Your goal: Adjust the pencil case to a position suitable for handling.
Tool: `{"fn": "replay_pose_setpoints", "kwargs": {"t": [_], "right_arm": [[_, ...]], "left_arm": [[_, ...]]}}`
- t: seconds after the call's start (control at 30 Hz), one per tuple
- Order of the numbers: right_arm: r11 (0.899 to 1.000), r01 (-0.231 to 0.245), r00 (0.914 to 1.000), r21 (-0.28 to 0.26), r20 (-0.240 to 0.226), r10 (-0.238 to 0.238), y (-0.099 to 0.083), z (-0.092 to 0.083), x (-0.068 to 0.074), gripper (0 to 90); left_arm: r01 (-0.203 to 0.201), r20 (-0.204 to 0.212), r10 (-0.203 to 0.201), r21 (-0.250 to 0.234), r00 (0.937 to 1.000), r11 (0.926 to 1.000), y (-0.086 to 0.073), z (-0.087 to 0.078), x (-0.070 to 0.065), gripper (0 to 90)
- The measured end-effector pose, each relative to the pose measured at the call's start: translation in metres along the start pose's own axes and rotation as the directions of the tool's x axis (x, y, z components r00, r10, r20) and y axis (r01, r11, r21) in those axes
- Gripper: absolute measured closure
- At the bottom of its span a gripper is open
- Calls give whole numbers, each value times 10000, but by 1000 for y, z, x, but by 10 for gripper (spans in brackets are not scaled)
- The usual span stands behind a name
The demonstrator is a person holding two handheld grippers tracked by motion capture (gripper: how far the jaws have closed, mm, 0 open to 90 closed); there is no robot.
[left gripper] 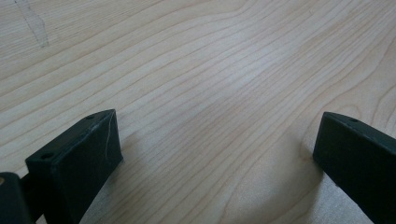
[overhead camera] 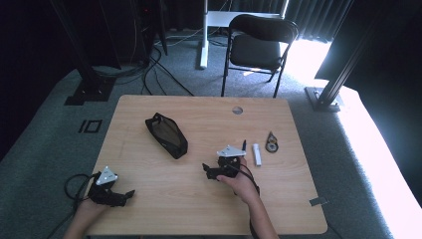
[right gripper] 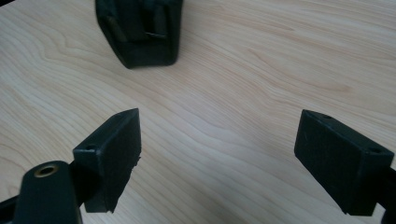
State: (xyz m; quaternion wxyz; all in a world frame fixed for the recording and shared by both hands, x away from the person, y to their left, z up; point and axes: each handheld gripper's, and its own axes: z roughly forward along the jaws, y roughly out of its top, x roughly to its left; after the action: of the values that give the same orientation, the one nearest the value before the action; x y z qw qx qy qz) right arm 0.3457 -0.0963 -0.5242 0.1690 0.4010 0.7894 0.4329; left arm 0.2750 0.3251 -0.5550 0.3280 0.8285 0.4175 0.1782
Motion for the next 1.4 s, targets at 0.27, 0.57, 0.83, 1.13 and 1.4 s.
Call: {"fn": "replay_pose_setpoints", "kwargs": {"t": [0.27, 0.57, 0.83, 1.13, 1.4], "right_arm": [[9994, 340, 9991, -3, -245, -340, 9, 13, 16, 168], [9990, 411, 9981, -159, -457, -418, 18, 24, 30, 178], [9989, 408, 9965, -230, -718, -424, 26, 37, 44, 186], [9984, 554, 9957, -94, -741, -560, 31, 47, 52, 231], [9975, 657, 9955, -243, -662, -671, 43, 55, 54, 336]], "left_arm": [[2, 3, -2, 1, 10000, 10000, 0, 0, 0, 11], [1, 0, -1, 1, 10000, 10000, 0, 0, 0, 11], [1, 0, -1, 1, 10000, 10000, 0, 0, 0, 12], [0, 1, 0, 3, 10000, 10000, 0, 0, 0, 12], [2, 0, -2, 3, 10000, 10000, 0, 0, 0, 12]]}}
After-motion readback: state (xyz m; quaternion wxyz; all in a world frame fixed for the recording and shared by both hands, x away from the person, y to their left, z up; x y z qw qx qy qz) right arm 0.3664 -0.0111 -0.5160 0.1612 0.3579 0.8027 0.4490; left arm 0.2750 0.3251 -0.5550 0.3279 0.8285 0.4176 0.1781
